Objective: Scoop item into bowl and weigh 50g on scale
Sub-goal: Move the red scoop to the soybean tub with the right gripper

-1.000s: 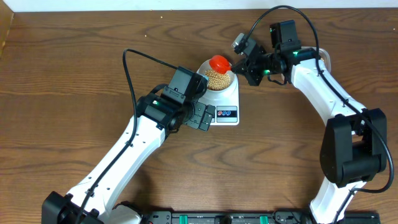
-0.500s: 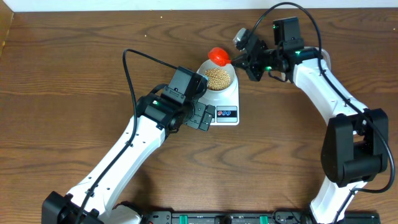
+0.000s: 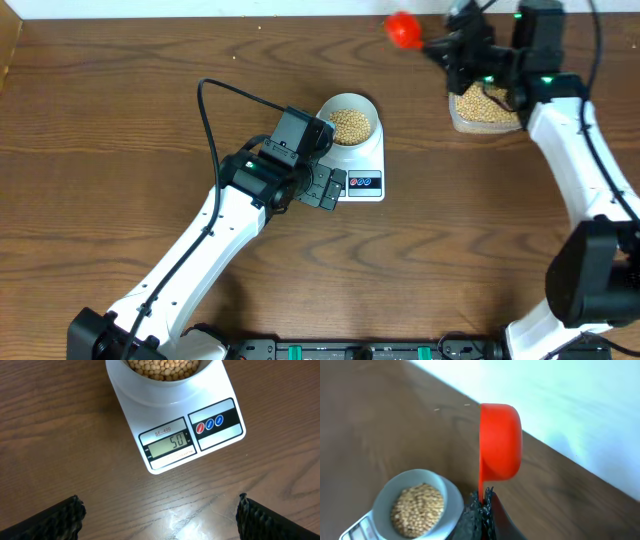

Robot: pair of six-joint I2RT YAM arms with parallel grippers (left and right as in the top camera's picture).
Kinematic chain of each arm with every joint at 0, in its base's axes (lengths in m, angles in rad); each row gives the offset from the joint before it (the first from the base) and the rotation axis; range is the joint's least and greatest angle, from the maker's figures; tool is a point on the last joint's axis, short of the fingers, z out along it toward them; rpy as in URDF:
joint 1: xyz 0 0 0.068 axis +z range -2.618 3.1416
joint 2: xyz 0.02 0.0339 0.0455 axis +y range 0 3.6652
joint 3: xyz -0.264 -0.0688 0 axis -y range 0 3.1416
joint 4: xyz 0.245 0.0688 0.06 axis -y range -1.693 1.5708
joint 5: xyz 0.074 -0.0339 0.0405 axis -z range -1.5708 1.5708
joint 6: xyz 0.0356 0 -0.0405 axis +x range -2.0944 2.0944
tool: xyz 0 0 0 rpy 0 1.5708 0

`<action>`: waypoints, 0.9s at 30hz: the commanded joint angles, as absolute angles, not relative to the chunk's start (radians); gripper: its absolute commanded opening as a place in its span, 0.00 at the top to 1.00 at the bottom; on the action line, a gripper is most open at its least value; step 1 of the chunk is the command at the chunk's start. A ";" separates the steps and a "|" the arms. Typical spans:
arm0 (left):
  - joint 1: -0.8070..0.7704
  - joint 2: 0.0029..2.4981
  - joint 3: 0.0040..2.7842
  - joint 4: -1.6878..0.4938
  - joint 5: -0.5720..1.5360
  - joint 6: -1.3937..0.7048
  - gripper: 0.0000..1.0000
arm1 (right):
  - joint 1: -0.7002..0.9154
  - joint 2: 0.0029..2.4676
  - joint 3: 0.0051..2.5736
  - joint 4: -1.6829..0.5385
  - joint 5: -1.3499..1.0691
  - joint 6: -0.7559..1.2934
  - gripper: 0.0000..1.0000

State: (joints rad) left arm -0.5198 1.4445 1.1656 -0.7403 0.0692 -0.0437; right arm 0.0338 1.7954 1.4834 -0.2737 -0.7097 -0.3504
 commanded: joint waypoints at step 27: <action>-0.517 1.436 1.171 -0.744 0.068 -0.026 0.01 | -0.182 1.811 1.483 -0.592 -0.342 0.573 0.98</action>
